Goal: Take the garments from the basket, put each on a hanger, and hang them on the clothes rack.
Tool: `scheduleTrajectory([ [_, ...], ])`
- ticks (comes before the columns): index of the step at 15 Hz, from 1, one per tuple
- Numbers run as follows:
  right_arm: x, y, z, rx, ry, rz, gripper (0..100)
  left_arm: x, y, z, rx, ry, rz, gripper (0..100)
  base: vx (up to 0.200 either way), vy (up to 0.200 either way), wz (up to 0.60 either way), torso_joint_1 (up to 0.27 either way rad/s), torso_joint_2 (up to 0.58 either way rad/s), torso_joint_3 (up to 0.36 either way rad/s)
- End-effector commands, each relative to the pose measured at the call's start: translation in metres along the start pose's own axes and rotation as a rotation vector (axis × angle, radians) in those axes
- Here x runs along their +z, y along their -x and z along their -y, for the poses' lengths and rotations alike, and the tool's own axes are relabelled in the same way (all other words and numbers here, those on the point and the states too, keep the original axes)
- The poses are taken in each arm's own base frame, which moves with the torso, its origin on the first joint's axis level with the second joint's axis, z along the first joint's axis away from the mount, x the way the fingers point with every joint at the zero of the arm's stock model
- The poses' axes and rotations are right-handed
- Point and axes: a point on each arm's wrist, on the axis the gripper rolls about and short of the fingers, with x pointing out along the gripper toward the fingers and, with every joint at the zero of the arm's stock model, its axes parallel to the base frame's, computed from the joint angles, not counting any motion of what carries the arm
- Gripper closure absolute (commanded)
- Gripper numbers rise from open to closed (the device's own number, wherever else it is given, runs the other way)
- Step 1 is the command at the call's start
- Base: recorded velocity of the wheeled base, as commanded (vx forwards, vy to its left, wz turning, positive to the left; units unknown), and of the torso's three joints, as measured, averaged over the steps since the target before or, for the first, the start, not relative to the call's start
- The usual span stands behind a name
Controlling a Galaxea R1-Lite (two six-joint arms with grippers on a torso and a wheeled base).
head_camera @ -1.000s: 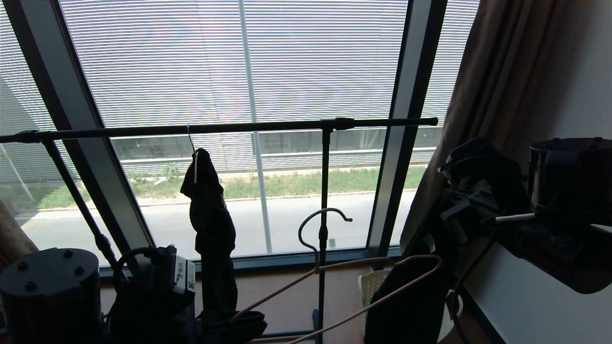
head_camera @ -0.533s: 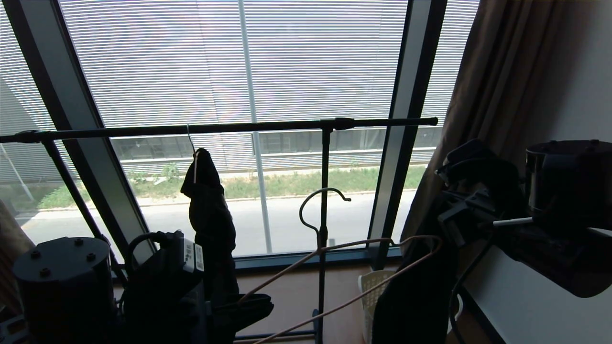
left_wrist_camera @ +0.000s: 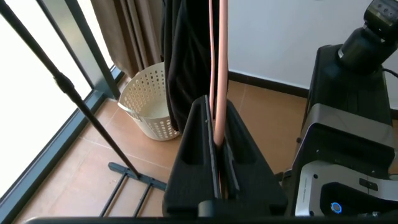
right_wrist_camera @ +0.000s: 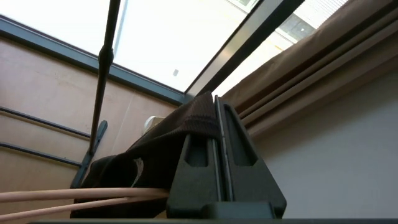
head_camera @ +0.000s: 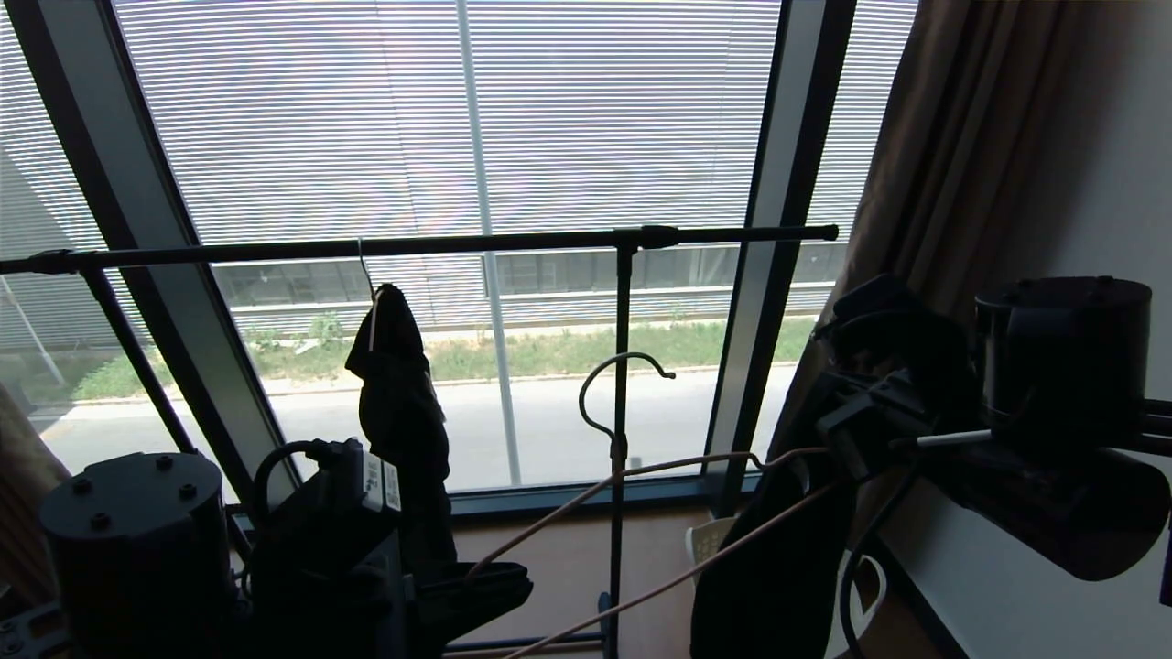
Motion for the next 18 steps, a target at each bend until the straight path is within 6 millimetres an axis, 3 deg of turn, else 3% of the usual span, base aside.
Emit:
scheduleTrajectory([
  [1,0.002,0.001,-0.001,-0.018,0.001,0.002,100,0.0,-0.002,-0.002,0.018,0.002,-0.004,100,0.0,0.0,0.0,0.0,0.0,0.0],
  [5,0.004,0.004,-0.005,-0.032,0.003,0.007,100,-0.001,-0.009,-0.013,0.12,0.004,-0.009,100,0.0,0.0,0.0,0.0,0.0,0.0],
  [11,0.022,-0.005,-0.039,-0.04,0.014,0.026,100,-0.007,-0.018,-0.011,0.123,-0.008,-0.005,100,0.0,0.0,0.0,0.0,0.0,0.0],
  [18,0.042,0.014,-0.075,0.057,-0.024,0.173,100,-0.01,-0.018,-0.011,0.124,-0.003,-0.011,100,0.0,0.0,0.0,0.0,0.0,0.0],
])
